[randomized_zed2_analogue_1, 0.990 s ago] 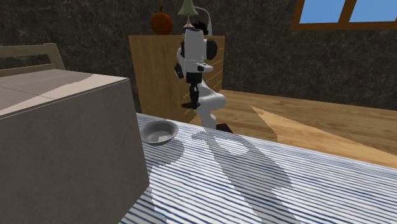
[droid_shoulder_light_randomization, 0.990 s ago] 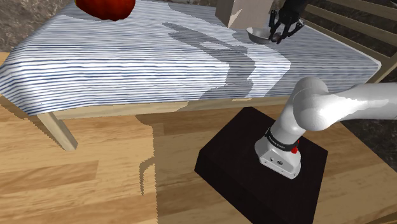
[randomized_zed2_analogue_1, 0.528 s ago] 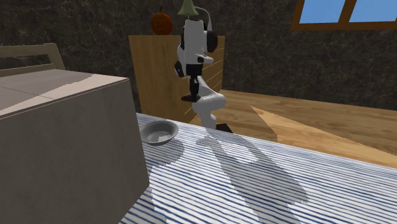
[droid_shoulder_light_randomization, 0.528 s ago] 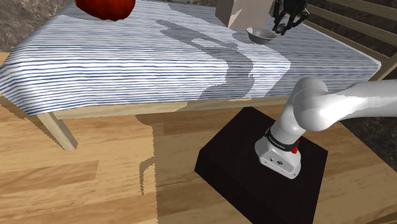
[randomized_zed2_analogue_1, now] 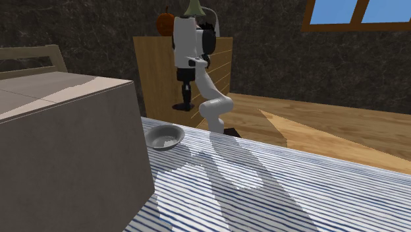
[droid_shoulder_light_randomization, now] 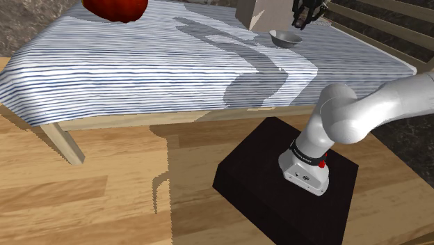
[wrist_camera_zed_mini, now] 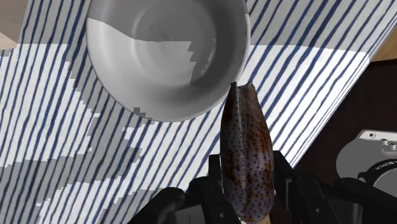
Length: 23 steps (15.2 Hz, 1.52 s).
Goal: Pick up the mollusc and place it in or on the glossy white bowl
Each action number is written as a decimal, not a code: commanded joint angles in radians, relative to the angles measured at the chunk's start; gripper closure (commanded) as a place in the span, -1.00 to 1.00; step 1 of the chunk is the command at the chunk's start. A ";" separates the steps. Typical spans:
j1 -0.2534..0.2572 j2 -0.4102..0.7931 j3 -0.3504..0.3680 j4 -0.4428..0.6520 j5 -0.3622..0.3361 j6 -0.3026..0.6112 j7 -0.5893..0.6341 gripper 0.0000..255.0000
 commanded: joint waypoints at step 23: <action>0.148 0.227 -0.347 0.084 -0.034 0.252 -0.146 1.00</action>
